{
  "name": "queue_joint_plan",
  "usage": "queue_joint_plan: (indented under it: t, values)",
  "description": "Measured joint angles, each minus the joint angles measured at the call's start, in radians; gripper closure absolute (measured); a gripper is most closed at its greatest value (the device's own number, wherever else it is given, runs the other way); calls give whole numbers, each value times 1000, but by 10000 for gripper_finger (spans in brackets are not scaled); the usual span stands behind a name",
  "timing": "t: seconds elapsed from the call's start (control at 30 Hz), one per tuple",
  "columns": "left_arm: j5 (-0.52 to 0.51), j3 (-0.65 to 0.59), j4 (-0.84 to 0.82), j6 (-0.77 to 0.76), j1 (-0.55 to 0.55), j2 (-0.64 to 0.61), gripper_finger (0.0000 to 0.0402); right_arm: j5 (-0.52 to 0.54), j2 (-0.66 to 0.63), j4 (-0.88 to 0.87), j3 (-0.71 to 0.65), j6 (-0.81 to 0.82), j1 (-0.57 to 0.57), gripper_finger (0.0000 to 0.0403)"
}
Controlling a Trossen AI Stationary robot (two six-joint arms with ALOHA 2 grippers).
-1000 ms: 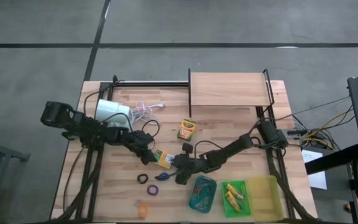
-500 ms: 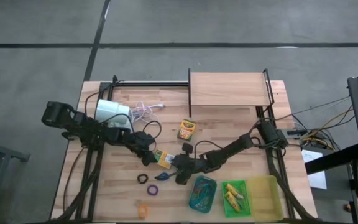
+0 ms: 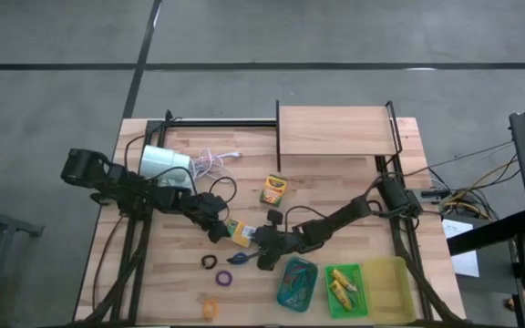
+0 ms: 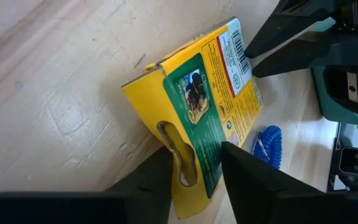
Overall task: Pick & Place Office Desk Supplies
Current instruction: Put the crayon box into the green bin
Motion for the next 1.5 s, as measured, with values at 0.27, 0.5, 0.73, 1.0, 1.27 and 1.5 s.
queue_joint_plan:
  t: [0.27,0.5,0.73,1.0,1.27,1.5]
  values:
    - [9,0,2,0,0,0,282,0,0,3,0,-3,0,343]
    - [23,0,6,0,1,0,282,0,0,3,0,-7,0,339]
    - [47,-2,26,2,1,0,282,0,0,3,0,-7,0,344]
    - [86,-3,80,30,1,1,282,0,0,3,0,-8,1,339]
    - [109,-2,114,31,2,1,282,-1,0,4,0,-8,1,344]
    - [109,-1,113,31,2,0,282,-1,0,4,0,-8,0,339]
